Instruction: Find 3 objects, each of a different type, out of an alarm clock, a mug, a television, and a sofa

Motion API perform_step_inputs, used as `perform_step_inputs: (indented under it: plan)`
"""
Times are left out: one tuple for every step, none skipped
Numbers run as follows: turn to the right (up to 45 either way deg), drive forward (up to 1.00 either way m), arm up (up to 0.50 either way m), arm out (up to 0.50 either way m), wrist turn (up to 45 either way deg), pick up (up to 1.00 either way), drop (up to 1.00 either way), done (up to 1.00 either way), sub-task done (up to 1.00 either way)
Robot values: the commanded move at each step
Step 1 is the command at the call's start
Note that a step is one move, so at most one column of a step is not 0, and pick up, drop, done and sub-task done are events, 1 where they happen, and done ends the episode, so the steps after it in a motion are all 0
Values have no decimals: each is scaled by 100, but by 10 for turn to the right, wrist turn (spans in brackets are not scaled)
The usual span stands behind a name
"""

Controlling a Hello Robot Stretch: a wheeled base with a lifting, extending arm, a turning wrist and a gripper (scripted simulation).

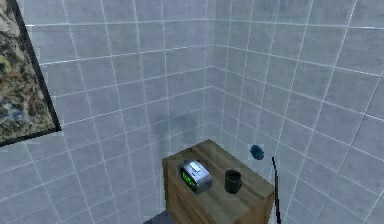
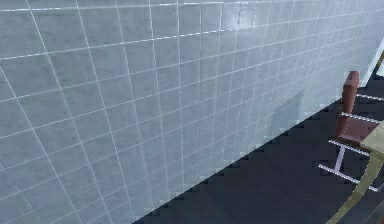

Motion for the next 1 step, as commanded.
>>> perform_step_inputs:
  plan:
    - [0, 0, 0, 0, 0, 0, 0, 100, 0]
